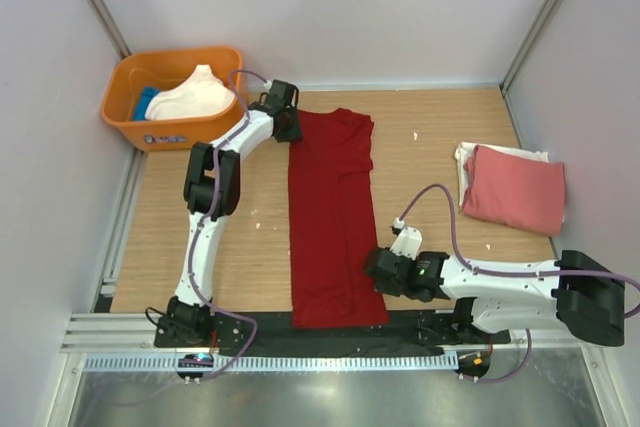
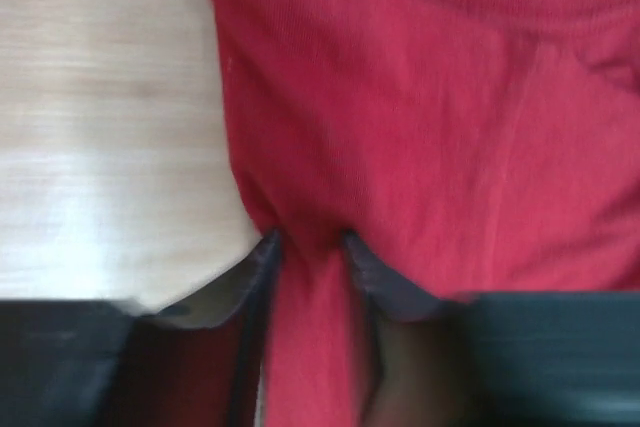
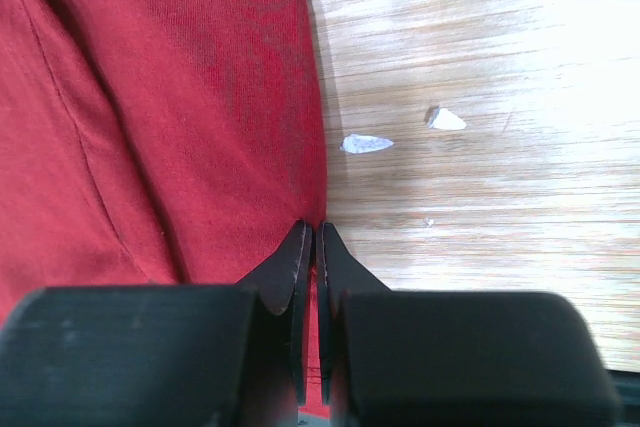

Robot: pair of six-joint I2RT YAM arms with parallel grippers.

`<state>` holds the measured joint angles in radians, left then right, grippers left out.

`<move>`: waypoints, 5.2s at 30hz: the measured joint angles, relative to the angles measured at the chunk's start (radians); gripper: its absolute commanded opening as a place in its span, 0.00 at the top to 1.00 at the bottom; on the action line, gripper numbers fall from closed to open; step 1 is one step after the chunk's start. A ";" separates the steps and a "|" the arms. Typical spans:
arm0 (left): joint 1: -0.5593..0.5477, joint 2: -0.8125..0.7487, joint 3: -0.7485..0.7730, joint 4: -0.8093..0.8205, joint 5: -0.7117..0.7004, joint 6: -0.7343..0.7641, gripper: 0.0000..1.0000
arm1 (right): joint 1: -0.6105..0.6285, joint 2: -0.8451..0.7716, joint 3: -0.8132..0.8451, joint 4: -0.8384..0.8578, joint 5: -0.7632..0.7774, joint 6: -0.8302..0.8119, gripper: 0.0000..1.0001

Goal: Fold and stack the t-shirts

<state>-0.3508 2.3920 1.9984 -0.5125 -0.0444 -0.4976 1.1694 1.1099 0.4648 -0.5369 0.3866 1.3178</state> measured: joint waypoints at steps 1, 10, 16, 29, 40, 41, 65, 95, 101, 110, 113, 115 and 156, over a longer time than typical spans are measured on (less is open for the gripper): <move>0.002 0.020 0.026 -0.001 0.003 -0.007 0.77 | 0.000 0.004 0.004 -0.006 0.003 -0.006 0.93; 0.018 0.196 0.292 0.011 0.000 -0.084 1.00 | -0.112 0.051 0.029 0.024 -0.009 -0.129 0.88; 0.030 0.276 0.402 0.102 -0.001 -0.138 0.36 | -0.195 0.071 0.042 0.099 -0.055 -0.239 0.57; 0.003 -0.484 -0.564 0.244 0.052 -0.095 0.21 | -0.198 -0.053 0.031 0.069 -0.129 -0.343 0.52; -0.366 -1.150 -1.289 0.231 -0.009 -0.180 0.23 | -0.188 -0.257 -0.027 -0.030 -0.230 -0.327 0.57; -0.378 -1.180 -1.333 0.212 -0.011 -0.196 0.24 | -0.186 -0.251 -0.027 -0.036 -0.238 -0.322 0.57; -0.633 -1.459 -1.677 0.251 0.029 -0.576 0.45 | -0.058 -0.101 -0.032 -0.014 -0.254 -0.231 0.66; -0.724 -1.418 -1.670 0.262 -0.022 -0.643 1.00 | -0.062 -0.141 -0.010 -0.026 -0.204 -0.227 0.99; -0.699 -1.321 -1.456 0.171 -0.069 -0.563 1.00 | -0.155 -0.096 0.170 -0.105 -0.111 -0.334 0.99; -0.443 -1.075 -1.105 0.136 -0.039 -0.346 1.00 | -0.458 0.106 0.407 -0.069 -0.101 -0.565 0.99; -0.347 -0.959 -0.995 0.133 -0.018 -0.277 1.00 | -0.554 0.243 0.507 -0.035 -0.125 -0.631 0.99; -0.296 -0.879 -0.924 0.133 -0.002 -0.243 1.00 | -0.600 0.332 0.573 -0.023 -0.138 -0.663 0.99; -0.037 -0.498 -0.584 0.157 0.182 -0.143 0.29 | -0.808 0.777 0.969 0.048 -0.225 -0.770 0.37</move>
<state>-0.3874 1.8942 1.4139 -0.3557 0.1375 -0.6411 0.3618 1.8874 1.4338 -0.4892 0.1616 0.5480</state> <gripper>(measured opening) 0.718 0.642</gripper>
